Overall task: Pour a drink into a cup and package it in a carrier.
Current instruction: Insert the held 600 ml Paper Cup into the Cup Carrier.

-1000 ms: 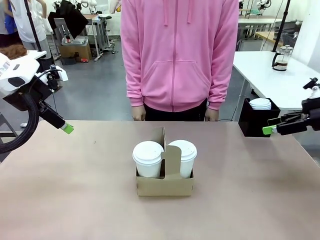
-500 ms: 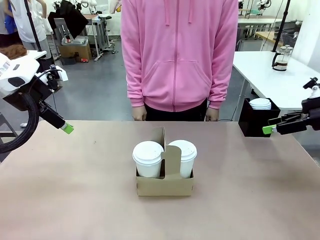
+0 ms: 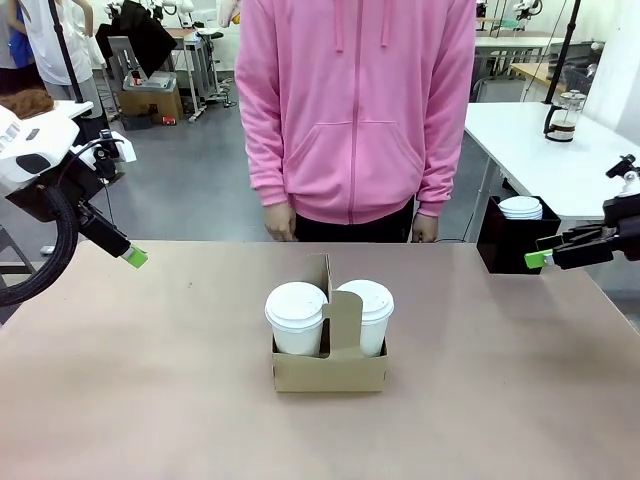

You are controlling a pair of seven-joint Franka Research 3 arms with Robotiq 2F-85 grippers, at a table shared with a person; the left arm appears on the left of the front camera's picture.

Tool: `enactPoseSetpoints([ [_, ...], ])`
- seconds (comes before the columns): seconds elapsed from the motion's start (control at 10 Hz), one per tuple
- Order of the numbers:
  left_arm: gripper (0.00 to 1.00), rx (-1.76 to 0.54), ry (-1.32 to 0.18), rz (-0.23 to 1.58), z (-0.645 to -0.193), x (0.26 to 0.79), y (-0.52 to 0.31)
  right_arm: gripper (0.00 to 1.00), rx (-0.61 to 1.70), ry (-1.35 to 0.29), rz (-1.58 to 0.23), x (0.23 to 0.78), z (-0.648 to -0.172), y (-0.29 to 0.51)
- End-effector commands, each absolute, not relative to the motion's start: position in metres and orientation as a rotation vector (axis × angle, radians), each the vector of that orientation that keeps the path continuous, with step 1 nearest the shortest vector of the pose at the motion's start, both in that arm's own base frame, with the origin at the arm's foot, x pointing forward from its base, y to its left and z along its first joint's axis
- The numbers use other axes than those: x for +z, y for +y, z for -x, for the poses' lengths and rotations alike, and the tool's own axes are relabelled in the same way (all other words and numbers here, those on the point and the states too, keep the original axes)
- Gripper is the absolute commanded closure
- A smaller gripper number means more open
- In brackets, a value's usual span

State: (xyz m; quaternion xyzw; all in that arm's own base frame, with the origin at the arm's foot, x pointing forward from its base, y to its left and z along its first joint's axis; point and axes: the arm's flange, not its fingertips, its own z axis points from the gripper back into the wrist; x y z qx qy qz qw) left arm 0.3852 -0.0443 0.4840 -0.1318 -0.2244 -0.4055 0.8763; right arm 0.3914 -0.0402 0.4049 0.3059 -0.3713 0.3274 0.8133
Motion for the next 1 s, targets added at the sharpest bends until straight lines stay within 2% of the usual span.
enactPoseSetpoints([
  [0.0, 0.0, -0.849, -0.467, 0.281, -0.3839, 0.4848, -0.043, 0.0, 0.708, -0.796, -0.658, 0.4048, -0.3906, -0.0411],
  [0.9, 0.0, -0.849, -0.467, 0.281, -0.3839, 0.4848, -0.043, 0.0, 0.708, -0.796, -0.658, 0.4048, -0.3906, -0.0411],
])
